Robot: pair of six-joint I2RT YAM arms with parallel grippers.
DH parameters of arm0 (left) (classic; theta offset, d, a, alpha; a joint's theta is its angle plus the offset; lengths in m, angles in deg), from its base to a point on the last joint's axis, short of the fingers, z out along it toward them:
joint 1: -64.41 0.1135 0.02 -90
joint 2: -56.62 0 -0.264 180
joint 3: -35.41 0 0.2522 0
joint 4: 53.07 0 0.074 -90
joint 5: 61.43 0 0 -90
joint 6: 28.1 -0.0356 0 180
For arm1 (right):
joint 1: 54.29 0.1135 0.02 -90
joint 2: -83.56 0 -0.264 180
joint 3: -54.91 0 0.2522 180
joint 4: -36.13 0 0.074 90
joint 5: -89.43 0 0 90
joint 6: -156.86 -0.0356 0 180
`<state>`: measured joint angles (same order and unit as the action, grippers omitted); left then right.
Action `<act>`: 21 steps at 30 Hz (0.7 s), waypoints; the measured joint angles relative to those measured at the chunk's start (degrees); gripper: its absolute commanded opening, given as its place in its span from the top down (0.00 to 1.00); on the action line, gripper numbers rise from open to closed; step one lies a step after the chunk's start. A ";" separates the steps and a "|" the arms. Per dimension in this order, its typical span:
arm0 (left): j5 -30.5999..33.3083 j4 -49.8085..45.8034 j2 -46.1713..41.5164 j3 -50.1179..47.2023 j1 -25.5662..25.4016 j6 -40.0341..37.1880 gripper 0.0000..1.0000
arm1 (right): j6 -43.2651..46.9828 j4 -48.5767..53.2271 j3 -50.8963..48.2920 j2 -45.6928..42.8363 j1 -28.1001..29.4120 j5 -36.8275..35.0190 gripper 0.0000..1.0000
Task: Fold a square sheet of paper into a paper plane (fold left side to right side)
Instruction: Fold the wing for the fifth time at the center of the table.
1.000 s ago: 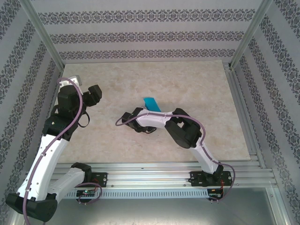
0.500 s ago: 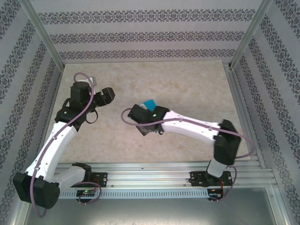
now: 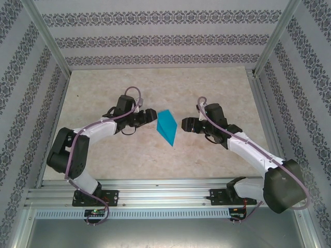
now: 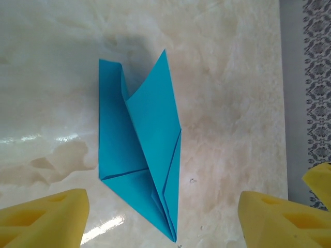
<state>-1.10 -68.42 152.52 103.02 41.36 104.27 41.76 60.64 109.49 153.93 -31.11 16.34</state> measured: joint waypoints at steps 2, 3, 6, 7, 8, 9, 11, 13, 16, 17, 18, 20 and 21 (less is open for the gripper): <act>-0.94 1.33 4.35 1.66 -0.66 0.37 0.30 | -1.27 -3.58 -2.16 0.02 -2.56 3.50 0.29; -1.40 2.01 6.99 2.99 -0.96 0.63 0.32 | -1.92 -5.25 -3.08 0.02 -3.67 5.05 0.30; -2.43 3.63 12.61 6.38 -1.77 1.25 0.44 | -2.67 -8.48 -4.63 0.11 -5.44 8.63 0.30; -2.95 4.20 14.32 7.54 -1.95 1.64 0.52 | -2.73 -9.25 -4.79 0.44 -5.70 9.77 0.31; -3.28 4.72 15.43 8.28 -2.16 1.64 0.58 | -2.84 -9.99 -4.81 0.76 -5.84 10.60 0.31; -3.80 5.38 16.57 9.03 -2.23 1.75 0.65 | -2.93 -10.82 -4.83 1.33 -6.08 11.72 0.32; -4.55 6.25 18.03 10.03 -2.25 1.55 0.79 | -2.91 -12.35 -4.83 2.69 -6.49 13.77 0.34; -5.11 6.71 18.38 10.29 -2.21 1.33 0.90 | -2.93 -13.97 -4.83 4.66 -7.34 16.31 0.36; -6.21 6.95 18.08 10.21 -2.10 0.31 1.00 | -3.02 -16.65 -4.83 8.11 -8.79 19.74 0.37; -6.64 7.08 17.75 9.94 -1.99 0.00 1.00 | -2.93 -17.29 -4.83 9.14 -9.14 20.76 0.38; -7.26 7.32 17.16 9.31 -1.79 -0.37 1.00 | -2.86 -18.21 -4.83 10.47 -9.49 21.99 0.39; -8.70 7.65 15.50 7.74 -1.09 -1.05 1.00 | -2.64 -19.39 -4.26 13.33 -9.86 24.13 0.38; -9.68 7.65 14.56 7.06 -0.55 -1.57 1.00 | -2.60 -19.87 -3.56 15.10 -9.94 25.33 0.38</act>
<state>-10.79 -60.77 167.07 110.07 40.82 102.70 39.16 40.77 105.93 169.03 -41.06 41.67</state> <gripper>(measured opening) 0.061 0.615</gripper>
